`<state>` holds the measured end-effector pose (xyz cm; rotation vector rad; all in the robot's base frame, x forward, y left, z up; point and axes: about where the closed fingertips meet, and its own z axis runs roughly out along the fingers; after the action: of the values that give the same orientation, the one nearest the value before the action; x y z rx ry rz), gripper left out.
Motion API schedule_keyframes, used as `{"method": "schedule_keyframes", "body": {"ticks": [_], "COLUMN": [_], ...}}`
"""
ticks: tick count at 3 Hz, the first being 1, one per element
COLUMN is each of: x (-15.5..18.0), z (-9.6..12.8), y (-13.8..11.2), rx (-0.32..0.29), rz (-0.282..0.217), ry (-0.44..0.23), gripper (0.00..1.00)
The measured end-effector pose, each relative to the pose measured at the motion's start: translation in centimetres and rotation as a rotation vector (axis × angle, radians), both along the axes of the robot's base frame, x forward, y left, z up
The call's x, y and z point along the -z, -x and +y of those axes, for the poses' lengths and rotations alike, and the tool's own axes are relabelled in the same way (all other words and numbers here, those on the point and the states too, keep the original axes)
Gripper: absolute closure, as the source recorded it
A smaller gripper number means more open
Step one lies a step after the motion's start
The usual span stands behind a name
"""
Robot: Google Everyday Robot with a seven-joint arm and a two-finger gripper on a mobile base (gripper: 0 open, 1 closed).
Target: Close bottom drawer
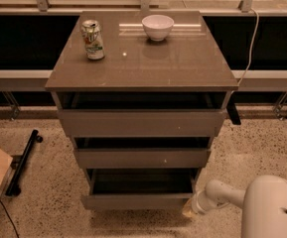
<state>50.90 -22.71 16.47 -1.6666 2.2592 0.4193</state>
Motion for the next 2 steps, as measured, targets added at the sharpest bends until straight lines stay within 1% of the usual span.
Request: {"method": "schedule_keyframes", "body": {"ticks": [1, 2], "x": [1.42, 1.47], "z": [0.98, 1.05], "y": [-2.77, -3.04], "rx": [0.012, 0.013], "rz": [-0.064, -0.070], "ry": [-0.013, -0.014], "gripper": [1.00, 1.00]}}
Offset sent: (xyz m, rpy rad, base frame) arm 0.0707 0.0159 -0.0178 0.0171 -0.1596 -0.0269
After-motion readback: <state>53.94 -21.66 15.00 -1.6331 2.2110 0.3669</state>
